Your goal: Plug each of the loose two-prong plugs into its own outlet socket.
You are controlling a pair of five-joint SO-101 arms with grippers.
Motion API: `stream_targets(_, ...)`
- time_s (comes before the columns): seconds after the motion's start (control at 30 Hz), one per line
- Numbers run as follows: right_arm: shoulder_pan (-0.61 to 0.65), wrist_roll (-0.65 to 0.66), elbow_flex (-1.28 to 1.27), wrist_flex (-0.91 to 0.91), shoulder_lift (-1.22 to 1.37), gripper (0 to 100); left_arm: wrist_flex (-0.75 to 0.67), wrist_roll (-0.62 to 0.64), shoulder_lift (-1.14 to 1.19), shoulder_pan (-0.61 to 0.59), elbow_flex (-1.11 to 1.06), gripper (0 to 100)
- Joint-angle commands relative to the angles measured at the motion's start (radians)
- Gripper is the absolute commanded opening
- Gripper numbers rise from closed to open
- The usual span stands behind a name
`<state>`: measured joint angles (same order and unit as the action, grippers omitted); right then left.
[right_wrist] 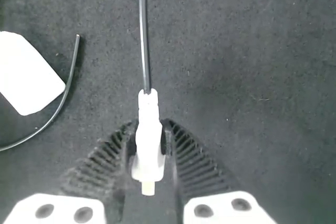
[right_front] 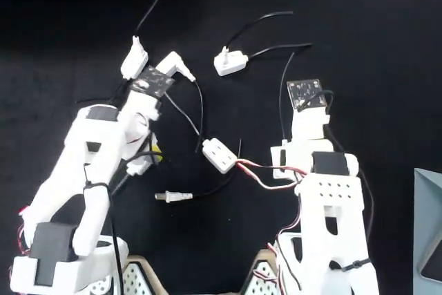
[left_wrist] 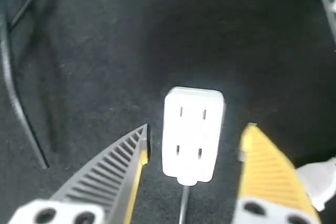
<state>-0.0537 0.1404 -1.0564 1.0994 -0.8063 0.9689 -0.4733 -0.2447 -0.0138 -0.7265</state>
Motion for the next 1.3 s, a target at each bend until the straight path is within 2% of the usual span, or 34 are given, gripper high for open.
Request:
stream_targets(0.0,0.052,-0.011,0.054,-0.014,-0.022,1.2,0.011,0.014,-0.035,-0.025,0.041,30)
stream_targets(0.17,0.140,-0.012,0.127,-0.014,-0.022,1.2,0.031,0.020,-0.068,-0.025,0.051,30)
stream_targets(0.3,0.235,-0.098,0.211,-0.008,-0.022,1.2,0.051,0.034,-0.186,-0.024,0.033,28)
stream_targets(0.4,0.338,-0.130,0.257,-0.008,-0.022,1.2,0.044,0.097,-0.293,-0.024,0.004,25)
stream_targets(0.63,0.572,-0.132,0.262,-0.069,-0.019,1.1,0.044,0.293,-0.511,-0.024,-0.062,27)
stream_targets(0.87,0.698,-0.127,0.231,-0.163,-0.019,1.1,0.044,0.423,-0.647,-0.018,-0.127,27)
stream_targets(1.0,0.723,-0.126,0.179,-0.265,-0.018,1.1,0.043,0.497,-0.735,-0.013,-0.186,27)
stream_targets(1.13,0.753,-0.124,0.116,-0.362,-0.018,1.1,0.043,0.508,-0.822,0.002,-0.234,27)
stream_targets(1.27,0.784,-0.124,0.082,-0.414,-0.016,1.1,0.049,0.508,-0.907,0.094,-0.285,27)
